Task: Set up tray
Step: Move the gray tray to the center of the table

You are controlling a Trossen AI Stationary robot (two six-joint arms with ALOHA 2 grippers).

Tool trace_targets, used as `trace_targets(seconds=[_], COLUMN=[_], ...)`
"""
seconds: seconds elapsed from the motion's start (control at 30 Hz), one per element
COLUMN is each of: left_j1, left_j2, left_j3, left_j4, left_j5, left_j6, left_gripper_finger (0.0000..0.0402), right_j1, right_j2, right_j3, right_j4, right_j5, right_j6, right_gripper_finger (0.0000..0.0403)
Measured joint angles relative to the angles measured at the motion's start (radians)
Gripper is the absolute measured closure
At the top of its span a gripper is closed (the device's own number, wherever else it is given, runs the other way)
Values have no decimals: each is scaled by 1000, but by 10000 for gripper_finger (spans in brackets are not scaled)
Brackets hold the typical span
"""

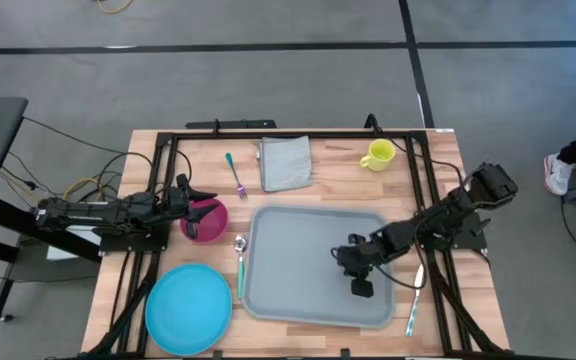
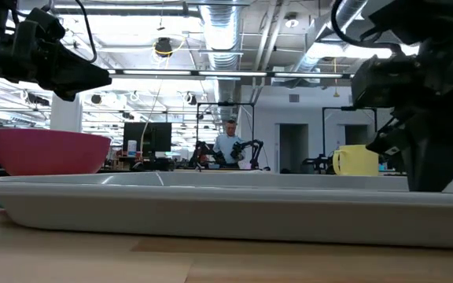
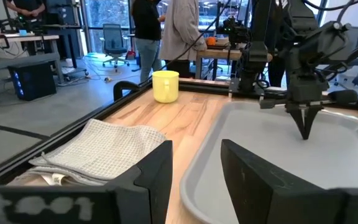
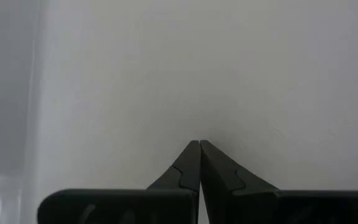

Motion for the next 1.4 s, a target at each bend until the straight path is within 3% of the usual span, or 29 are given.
trace_targets(seconds=[0.2,0.37,0.57,0.77,1.0,1.4], left_j1=[0,0,0,0,0,0], left_j2=[0,0,0,0,0,11], left_j3=[0,0,0,0,0,0], left_j4=[3,4,4,2,1,-4], left_j5=[0,-18,-26,-26,-25,-24], left_j6=[-15,-26,-27,-27,-27,-27], left_gripper_finger=[274,274,274,274,274,274], right_j1=[-22,-78,-164,-175,-150,-93], right_j2=[-1,32,180,361,516,596], right_j3=[46,54,78,216,428,569], right_j4=[37,341,623,604,420,332], right_j5=[78,226,189,197,195,161], right_j6=[-99,-231,-209,-210,-280,-291], right_gripper_finger=[403,403,403,403,403,403])
